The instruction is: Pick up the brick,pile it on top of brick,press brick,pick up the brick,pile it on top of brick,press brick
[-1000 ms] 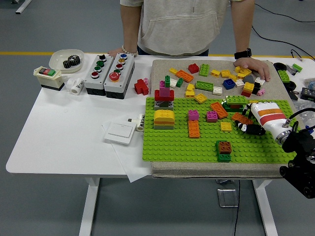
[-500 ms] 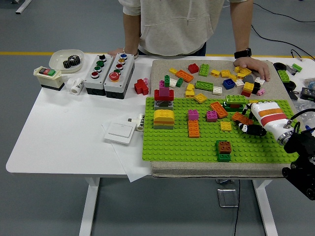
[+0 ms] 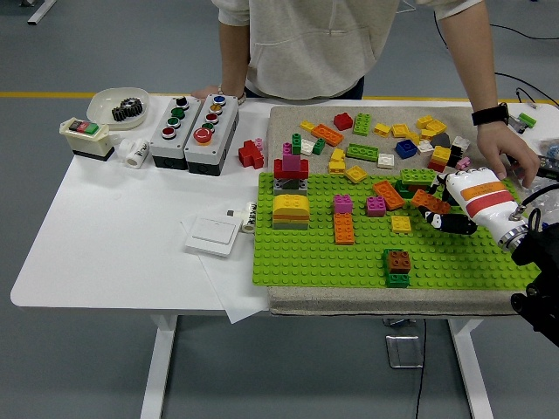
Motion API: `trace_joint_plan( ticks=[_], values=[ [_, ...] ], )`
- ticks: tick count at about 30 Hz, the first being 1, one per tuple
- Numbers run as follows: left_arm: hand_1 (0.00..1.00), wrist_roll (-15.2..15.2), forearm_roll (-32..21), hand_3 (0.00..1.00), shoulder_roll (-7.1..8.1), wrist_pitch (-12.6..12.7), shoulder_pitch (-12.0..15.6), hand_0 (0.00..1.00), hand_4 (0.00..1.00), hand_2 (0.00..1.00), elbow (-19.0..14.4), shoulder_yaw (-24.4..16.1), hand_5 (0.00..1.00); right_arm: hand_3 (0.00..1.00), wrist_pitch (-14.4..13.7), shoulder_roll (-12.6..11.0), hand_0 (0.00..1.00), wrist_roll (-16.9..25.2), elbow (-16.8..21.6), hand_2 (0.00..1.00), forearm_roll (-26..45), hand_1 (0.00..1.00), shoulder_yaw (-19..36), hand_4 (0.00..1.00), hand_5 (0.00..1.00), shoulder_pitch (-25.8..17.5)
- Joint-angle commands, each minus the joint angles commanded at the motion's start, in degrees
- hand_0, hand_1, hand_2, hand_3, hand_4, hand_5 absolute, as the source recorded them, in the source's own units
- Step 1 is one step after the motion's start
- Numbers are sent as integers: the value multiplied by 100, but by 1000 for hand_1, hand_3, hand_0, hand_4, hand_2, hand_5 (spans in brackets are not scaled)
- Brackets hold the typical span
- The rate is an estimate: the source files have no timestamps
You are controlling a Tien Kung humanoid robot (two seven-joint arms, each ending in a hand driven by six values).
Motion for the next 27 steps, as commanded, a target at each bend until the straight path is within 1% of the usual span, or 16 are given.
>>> trace_joint_plan(
  ticks=[1,2,3,6,8,13,15,20,27],
  values=[
    [754,-6,-17,596,-1,2,2,781,658,751,2,7,675,491,6,-91,166,15,132,422,-6,326,-21,648,492,-16],
    [754,-8,-23,596,-1,2,3,781,658,751,3,9,675,491,7,-124,166,20,190,422,-8,326,-28,648,492,-22],
    [755,-14,-38,596,0,1,5,781,658,752,4,19,675,490,28,-242,165,48,354,420,-13,325,-65,647,488,-41],
    [755,-27,-68,596,1,2,11,781,658,752,6,32,675,490,55,-451,165,91,677,420,-63,325,-145,647,488,-67],
    [755,-33,-86,596,1,2,17,781,658,752,9,38,675,490,94,-636,165,148,940,420,-103,325,-230,647,488,-84],
    [754,-35,-95,596,-1,1,31,781,658,751,11,40,675,492,154,-947,168,222,1477,422,-214,324,-341,648,477,-116],
    [753,-33,-92,595,-1,0,34,780,657,751,11,39,675,496,170,-1000,168,242,1575,422,-239,324,-359,651,470,-121],
    [753,-33,-104,595,-4,-1,51,780,657,751,14,42,675,496,284,-1269,168,344,2118,422,-250,324,-410,651,470,-178],
    [753,-46,-133,594,-2,-1,49,779,657,751,16,53,675,498,362,-1551,169,443,2651,424,-249,325,-529,655,465,-195]
  ],
)
